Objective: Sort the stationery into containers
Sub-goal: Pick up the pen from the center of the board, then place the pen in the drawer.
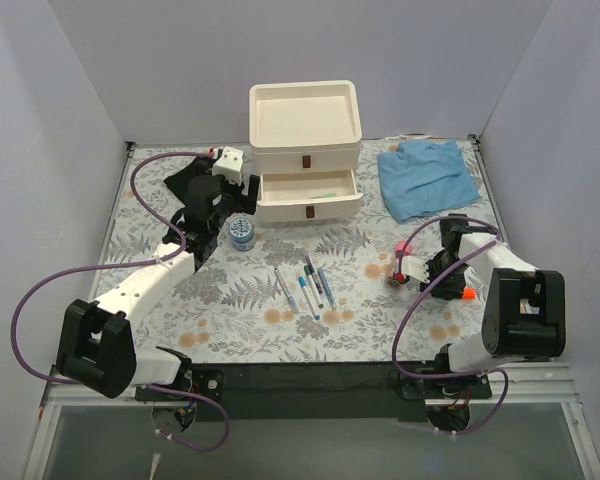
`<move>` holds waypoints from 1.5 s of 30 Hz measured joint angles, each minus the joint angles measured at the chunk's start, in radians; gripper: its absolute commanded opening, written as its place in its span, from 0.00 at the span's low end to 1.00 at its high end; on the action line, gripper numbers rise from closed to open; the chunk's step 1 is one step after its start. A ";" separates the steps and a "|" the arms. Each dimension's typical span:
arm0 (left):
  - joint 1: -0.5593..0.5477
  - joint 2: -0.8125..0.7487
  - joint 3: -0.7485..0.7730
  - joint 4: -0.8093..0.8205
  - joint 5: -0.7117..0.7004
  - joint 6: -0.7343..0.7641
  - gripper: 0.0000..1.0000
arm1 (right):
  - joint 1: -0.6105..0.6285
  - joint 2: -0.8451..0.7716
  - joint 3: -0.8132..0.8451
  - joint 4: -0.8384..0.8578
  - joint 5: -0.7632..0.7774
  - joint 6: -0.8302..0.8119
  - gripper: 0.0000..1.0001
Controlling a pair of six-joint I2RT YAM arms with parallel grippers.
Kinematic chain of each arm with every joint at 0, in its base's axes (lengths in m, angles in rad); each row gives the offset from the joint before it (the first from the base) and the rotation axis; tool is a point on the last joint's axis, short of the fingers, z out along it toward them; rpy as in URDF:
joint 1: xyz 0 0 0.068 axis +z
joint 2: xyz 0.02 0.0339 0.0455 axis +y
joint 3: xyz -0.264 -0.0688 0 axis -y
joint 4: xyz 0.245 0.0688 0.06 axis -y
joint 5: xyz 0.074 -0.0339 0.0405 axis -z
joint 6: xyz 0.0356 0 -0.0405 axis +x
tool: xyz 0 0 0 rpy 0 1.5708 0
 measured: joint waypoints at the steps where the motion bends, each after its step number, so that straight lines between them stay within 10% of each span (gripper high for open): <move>1: 0.001 0.000 0.000 0.000 0.000 0.000 0.88 | 0.000 -0.005 0.013 -0.010 -0.005 0.006 0.10; 13: 0.025 -0.008 -0.010 0.027 0.002 0.002 0.88 | 0.105 -0.203 0.534 -0.063 -0.225 0.143 0.10; 23: 0.025 -0.037 -0.022 0.030 -0.003 0.000 0.88 | 0.419 0.064 0.800 0.024 -0.294 0.382 0.11; 37: 0.025 -0.059 -0.023 0.030 -0.032 0.000 0.90 | 0.541 0.367 1.014 0.107 -0.283 0.461 0.13; 45: 0.025 -0.058 -0.023 0.031 -0.045 0.001 0.92 | 0.586 0.449 1.020 0.124 -0.263 0.472 0.43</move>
